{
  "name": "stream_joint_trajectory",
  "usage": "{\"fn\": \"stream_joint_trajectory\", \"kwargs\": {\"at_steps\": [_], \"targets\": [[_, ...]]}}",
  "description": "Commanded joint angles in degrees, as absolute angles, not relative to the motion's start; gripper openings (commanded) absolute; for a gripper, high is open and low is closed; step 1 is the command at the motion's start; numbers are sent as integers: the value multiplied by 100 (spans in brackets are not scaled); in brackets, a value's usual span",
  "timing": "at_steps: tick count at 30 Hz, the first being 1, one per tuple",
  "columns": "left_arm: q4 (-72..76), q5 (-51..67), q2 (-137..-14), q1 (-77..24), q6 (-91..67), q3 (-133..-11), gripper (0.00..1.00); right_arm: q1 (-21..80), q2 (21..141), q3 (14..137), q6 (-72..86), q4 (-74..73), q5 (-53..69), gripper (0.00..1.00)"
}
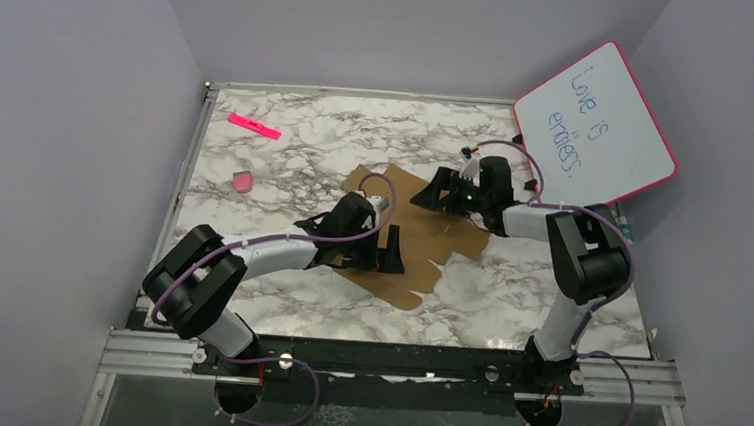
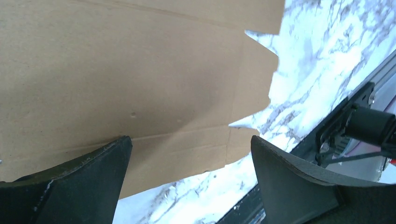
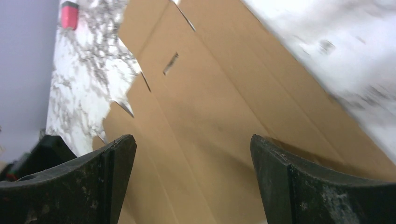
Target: Fold the paper box
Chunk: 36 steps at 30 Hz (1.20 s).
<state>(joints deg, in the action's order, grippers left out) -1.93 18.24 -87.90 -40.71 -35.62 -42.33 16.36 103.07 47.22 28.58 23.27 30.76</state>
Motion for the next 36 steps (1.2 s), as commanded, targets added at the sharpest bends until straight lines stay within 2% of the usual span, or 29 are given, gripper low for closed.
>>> {"fn": "stream_joint_trajectory", "kwargs": {"at_steps": [1,6,10,15,22,29,36], "targets": [[-581,1327,-8256,-4213,-3835,-4072,99,1837,10545,5403,2760,2175,3644,97],[-1142,143,-7714,-4099,-3406,-4587,99,1837,9915,5465,2479,1705,3405,97],[-1084,44,-7788,-3612,-3026,-5009,99,1841,9164,4907,2563,1567,2923,98],[-708,625,-8584,-2962,-2913,-5702,99,1807,8226,3924,2685,1555,2134,100],[-365,1091,-10132,-2634,-2875,-6898,99,1597,7276,2724,2944,1860,1698,100],[-506,1361,-11293,-2370,-2892,-7694,99,1423,7239,2238,3100,2343,1766,100],[-519,1282,-11205,-2081,-3158,-7093,99,1278,7923,2244,3150,2773,1756,100]]}}
